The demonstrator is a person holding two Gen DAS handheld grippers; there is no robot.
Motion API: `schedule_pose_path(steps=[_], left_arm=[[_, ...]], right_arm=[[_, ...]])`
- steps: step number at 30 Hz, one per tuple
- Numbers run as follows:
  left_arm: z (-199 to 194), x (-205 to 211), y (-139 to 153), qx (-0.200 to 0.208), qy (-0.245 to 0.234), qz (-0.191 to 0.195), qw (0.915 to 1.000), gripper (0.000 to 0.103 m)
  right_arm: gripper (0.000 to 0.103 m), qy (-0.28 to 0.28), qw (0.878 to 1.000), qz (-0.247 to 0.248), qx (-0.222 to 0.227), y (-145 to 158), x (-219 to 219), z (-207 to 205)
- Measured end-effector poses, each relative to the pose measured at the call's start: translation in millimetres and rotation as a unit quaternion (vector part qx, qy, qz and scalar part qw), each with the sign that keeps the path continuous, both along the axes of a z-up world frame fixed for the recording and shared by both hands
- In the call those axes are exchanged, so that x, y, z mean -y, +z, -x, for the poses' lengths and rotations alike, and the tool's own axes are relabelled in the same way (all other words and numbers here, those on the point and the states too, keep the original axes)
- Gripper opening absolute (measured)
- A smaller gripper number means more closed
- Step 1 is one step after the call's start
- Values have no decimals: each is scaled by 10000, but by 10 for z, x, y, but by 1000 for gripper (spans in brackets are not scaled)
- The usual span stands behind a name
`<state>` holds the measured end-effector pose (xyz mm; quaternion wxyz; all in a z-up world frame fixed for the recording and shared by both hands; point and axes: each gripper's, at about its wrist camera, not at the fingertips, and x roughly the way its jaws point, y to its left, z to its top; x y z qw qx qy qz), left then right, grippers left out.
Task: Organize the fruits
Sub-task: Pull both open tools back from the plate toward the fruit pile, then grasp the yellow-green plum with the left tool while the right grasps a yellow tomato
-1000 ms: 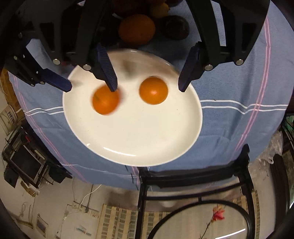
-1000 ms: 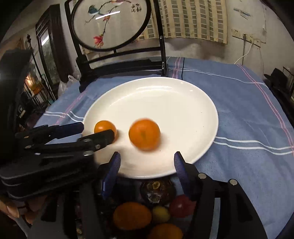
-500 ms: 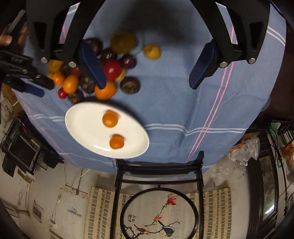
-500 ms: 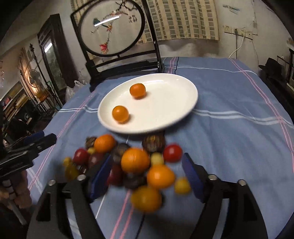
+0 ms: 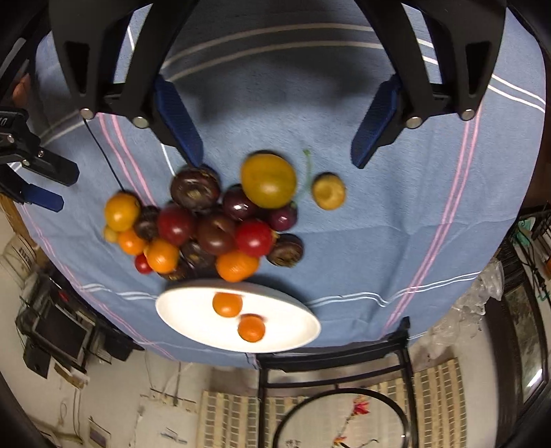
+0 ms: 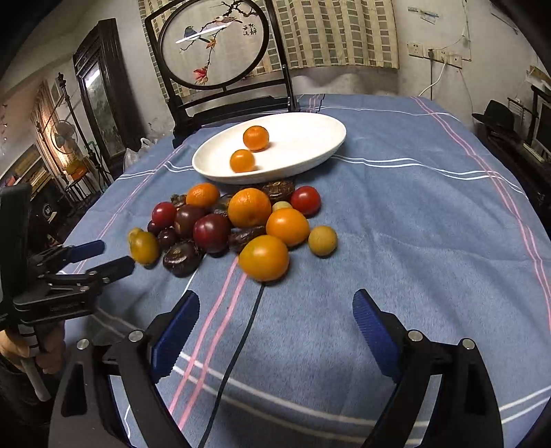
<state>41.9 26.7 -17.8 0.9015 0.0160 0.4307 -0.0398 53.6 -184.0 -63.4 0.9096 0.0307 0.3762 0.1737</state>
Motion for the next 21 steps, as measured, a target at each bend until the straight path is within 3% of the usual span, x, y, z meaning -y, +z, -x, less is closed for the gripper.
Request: schedule_pose_path(steps=[8, 10, 13, 21], left_arm=[[-153, 91, -165, -307, -123, 19, 9994, 49], [-195, 109, -199, -300, -69, -115, 9995, 48], [-232, 105, -193, -249, 24, -266, 9993, 38], [-97, 31, -77, -1, 4, -183, 9998, 35]], right_arm=[[91, 201, 9998, 25, 23, -15, -38, 67], [91, 218, 9998, 41, 18, -14, -45, 58], [91, 224, 9997, 84, 1, -16, -51, 52], [91, 71, 9978, 462, -460, -131, -103, -146]])
